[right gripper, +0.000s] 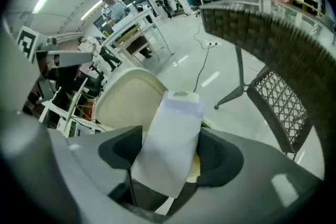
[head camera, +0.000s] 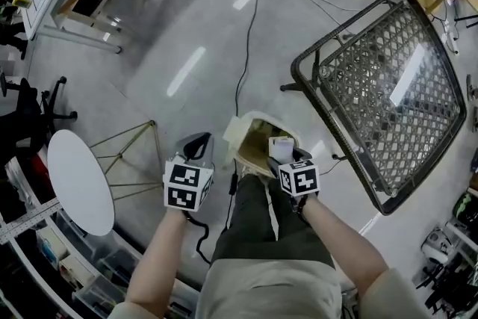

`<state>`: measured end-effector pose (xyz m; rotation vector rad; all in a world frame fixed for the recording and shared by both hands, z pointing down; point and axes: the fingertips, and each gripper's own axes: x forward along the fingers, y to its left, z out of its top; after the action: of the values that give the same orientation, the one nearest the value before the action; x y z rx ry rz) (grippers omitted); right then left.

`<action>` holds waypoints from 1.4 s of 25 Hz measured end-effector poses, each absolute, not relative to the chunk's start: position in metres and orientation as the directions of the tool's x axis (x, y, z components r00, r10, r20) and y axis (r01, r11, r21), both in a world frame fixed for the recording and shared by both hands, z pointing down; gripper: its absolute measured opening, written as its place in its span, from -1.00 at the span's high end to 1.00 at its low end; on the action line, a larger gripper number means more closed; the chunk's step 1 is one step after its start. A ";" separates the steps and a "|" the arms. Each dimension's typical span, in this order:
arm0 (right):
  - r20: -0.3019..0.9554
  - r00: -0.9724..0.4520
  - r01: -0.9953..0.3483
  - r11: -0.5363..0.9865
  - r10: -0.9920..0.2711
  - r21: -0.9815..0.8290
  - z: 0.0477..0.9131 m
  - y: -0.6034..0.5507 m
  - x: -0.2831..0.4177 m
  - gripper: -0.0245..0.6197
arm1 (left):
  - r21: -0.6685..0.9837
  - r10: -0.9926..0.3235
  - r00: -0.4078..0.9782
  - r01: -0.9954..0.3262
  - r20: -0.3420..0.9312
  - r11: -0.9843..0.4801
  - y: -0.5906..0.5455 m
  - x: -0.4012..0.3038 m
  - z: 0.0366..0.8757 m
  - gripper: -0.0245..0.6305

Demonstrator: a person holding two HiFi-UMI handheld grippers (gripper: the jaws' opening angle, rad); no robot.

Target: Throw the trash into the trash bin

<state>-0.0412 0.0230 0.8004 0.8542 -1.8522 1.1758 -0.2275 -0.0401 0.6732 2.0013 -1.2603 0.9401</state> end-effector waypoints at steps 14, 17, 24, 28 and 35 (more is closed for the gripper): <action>0.906 -0.423 -0.852 0.344 -0.008 -0.394 0.935 0.045 -0.047 -0.23 | 0.145 -0.425 0.324 -0.904 0.845 -0.402 -0.016 -0.228 0.758 0.92; 0.906 -0.424 -0.859 0.325 -0.020 -0.395 0.931 0.042 -0.046 -0.18 | 0.147 -0.423 0.328 -0.902 0.845 -0.407 -0.015 -0.228 0.758 0.92; 0.884 -0.443 -0.858 0.356 -0.148 -0.370 0.860 0.015 -0.041 0.27 | 0.136 -0.455 0.348 -0.890 0.820 -0.435 -0.036 -0.221 0.720 0.92; 0.855 -0.463 -0.847 0.401 -0.232 -0.350 0.800 -0.004 -0.038 0.48 | 0.119 -0.491 0.360 -0.883 0.793 -0.454 -0.054 -0.213 0.682 0.92; 0.758 -0.506 -0.845 0.414 -0.411 -0.339 0.675 -0.041 -0.030 0.71 | 0.082 -0.557 0.392 -0.862 0.732 -0.500 -0.079 -0.195 0.600 0.92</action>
<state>-0.0296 -0.0413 0.6752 1.0614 -2.0926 0.9722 -0.1954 -0.0787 0.6005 2.2017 -1.2164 0.9026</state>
